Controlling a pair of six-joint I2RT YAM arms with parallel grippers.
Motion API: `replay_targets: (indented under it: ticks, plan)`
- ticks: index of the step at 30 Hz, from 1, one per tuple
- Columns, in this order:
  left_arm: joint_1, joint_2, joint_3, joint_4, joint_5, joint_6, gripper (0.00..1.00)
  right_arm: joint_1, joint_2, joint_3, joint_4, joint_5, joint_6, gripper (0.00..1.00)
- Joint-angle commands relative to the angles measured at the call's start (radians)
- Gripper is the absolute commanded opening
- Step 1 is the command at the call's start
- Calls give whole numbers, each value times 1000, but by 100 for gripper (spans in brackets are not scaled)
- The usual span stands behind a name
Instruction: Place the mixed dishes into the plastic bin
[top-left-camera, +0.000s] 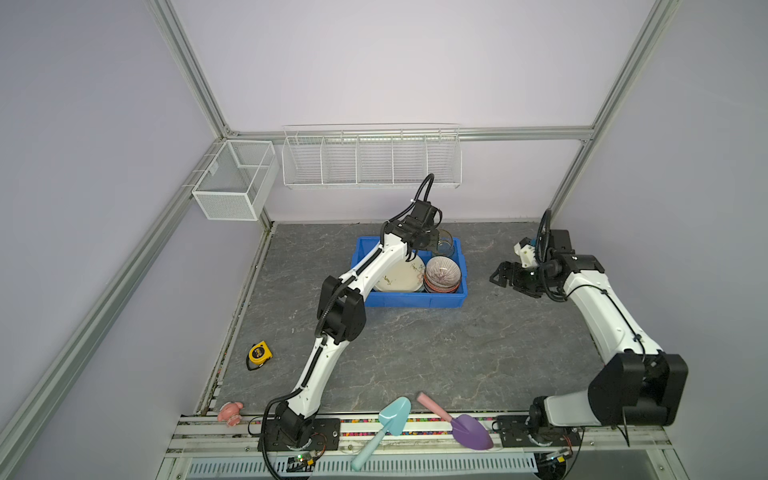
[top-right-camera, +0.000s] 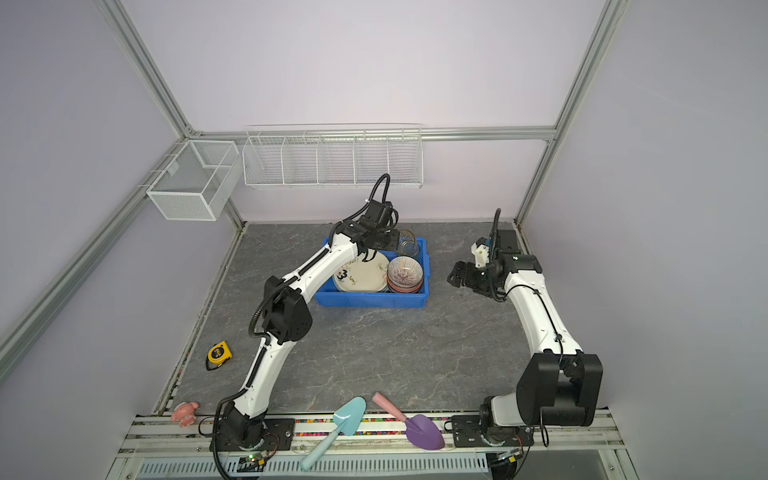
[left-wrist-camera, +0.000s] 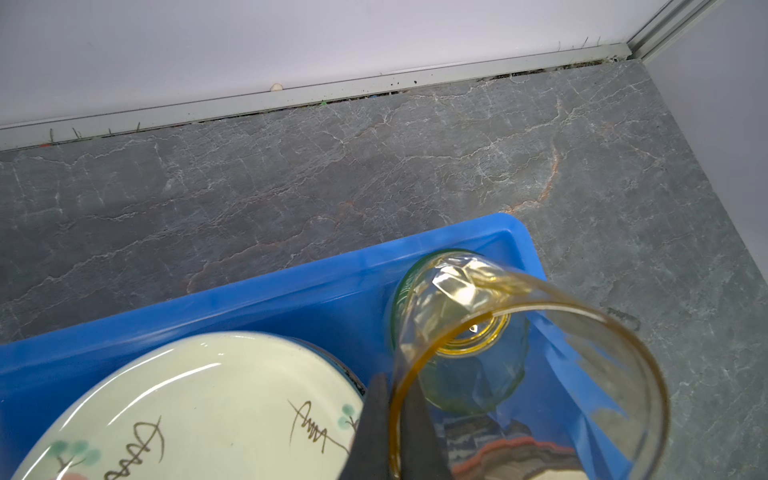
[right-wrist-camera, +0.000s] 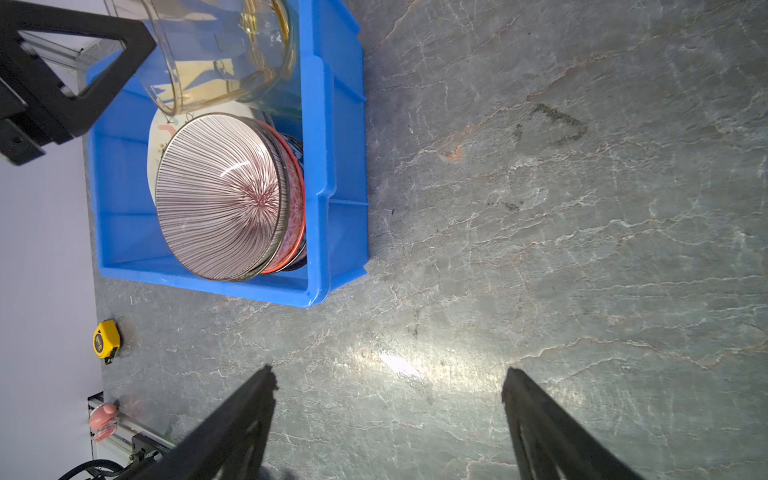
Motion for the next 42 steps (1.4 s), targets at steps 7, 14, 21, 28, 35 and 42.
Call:
replay_targets:
  ticks: [7, 14, 21, 28, 35, 42]
  plan:
    - [6, 9, 41, -29, -36, 14, 2, -7, 13, 8, 8, -18, -17, 88]
    - [5, 2, 42, -42, -65, 35, 11, -7, 13, 8, 10, -19, -17, 88]
    - [6, 8, 42, -16, -18, 7, 25, -6, 13, 9, 8, -19, -15, 88]
    - [7, -1, 43, -4, 0, -9, 36, -7, 12, 12, 6, -16, -17, 88]
    - [7, -69, 23, -9, -4, -2, 58, -7, 9, 12, 6, -20, -12, 88]
    - [16, -196, -99, 41, -1, -7, 91, -6, -13, 19, -4, -27, -1, 88]
